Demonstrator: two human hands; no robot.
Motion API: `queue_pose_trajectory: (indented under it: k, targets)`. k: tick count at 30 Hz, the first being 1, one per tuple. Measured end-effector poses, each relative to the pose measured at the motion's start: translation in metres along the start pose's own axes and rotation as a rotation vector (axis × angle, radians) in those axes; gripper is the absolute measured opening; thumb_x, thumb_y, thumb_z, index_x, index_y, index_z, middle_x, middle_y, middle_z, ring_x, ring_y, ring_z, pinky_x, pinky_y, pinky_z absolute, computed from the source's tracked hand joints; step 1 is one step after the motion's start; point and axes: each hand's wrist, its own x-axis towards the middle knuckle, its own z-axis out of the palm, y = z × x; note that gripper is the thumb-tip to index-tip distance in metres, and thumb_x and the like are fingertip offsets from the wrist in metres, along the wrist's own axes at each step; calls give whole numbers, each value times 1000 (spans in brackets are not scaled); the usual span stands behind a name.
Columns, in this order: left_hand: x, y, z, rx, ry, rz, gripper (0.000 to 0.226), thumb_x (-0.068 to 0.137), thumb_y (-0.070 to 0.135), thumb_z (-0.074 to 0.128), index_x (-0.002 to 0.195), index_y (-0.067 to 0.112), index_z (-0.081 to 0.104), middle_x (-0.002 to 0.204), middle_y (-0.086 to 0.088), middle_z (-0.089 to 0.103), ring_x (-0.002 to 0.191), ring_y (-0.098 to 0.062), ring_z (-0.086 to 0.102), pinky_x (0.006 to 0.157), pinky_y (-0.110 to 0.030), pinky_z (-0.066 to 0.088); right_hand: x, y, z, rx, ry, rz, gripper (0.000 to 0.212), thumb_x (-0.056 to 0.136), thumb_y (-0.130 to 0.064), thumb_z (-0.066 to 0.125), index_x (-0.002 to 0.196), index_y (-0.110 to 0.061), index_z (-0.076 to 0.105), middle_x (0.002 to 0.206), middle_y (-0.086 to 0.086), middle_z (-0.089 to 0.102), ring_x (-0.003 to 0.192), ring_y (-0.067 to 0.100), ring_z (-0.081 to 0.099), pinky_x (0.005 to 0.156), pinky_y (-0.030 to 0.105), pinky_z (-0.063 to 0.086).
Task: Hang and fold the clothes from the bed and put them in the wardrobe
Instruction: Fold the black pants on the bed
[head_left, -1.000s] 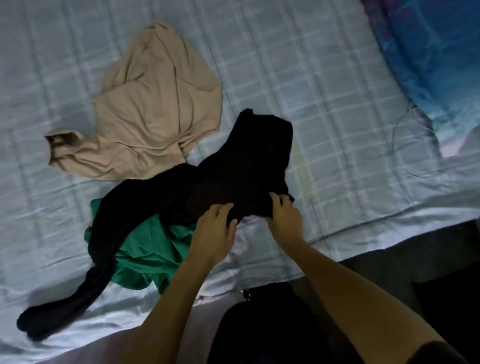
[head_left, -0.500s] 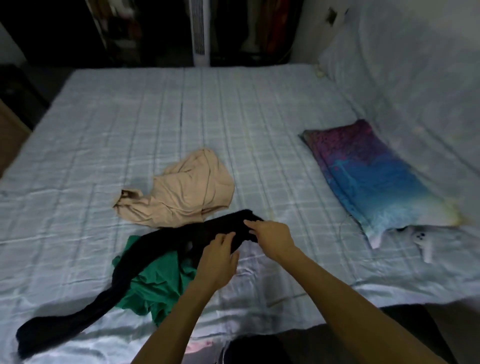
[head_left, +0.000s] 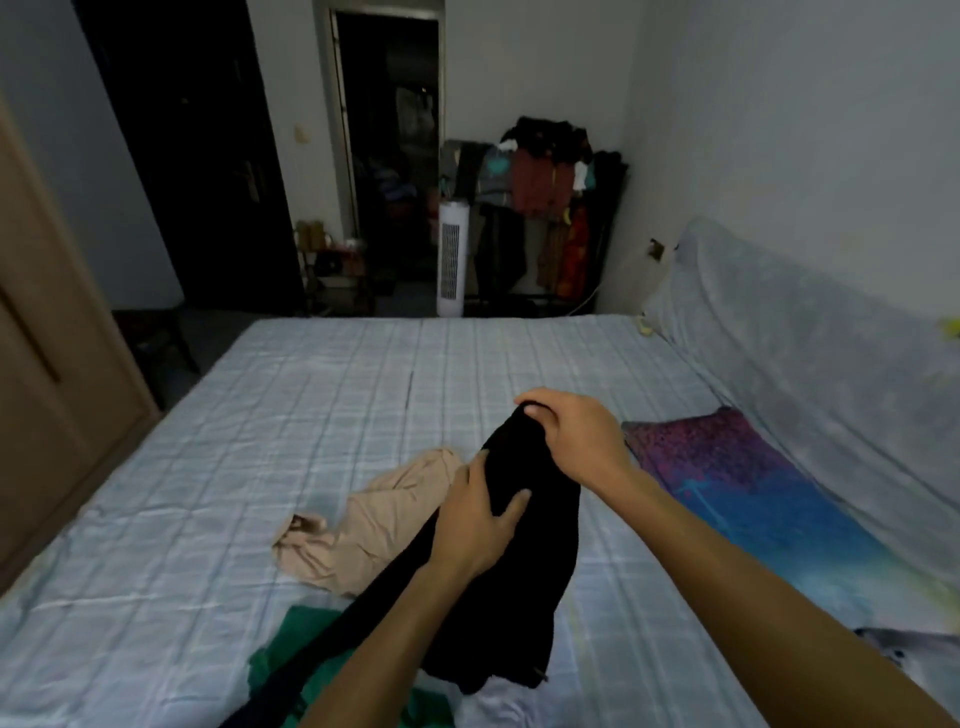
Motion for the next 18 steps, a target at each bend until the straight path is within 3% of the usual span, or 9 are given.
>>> queue_pose_trajectory:
  k: [2,6,9,11,13,16,18]
  targets:
    - [14,17,-1,-33,18,45,75,78,64,56,139,27,31,133,4,48,119,-11,48,99,-35,44,21,0,-18,31,31,-25,22,97,-31,48,107,-36,66,108,-8,70,97,15,63,79,30,48]
    - [55,42,-6,126,23,103,69,84,32,63,142,22,28,130,-5,49,115,-22,53,92,-35,45,63,12,-58,126,78,-74,21,97,-27,49,106,-33,67,108,-8,69,97,14,61,74,28,44]
    - [92,55,-14,289,3,93,55,88,24,57,137,21,33,124,-10,54,108,-28,56,86,-40,48,94,35,-88,179,109,-77,19,97,-28,50,99,-36,67,97,-9,69,73,7,57,58,24,39]
    - [111,75,-16,350,50,64,47,91,34,55,134,19,40,122,-9,56,107,-26,56,86,-39,48,112,53,-109,202,146,-80,19,97,-27,50,99,-34,67,89,-8,68,59,2,50,50,20,33]
    - [125,104,-7,262,98,34,56,90,49,51,137,19,39,127,-7,55,112,-23,55,91,-38,46,131,70,-128,222,173,-76,18,97,-27,51,102,-31,68,91,-7,69,64,5,55,55,24,40]
    - [138,150,32,61,98,1,88,74,68,58,144,27,23,139,-2,44,122,-18,47,98,-37,43,160,86,-146,210,188,-89,18,96,-28,51,102,-32,68,97,-5,70,85,17,63,67,31,48]
    - [144,168,66,116,127,16,107,65,64,70,146,31,9,143,-2,31,126,-20,40,99,-39,43,175,88,-154,193,204,-115,18,96,-28,51,104,-33,67,101,-5,70,90,19,63,69,32,48]
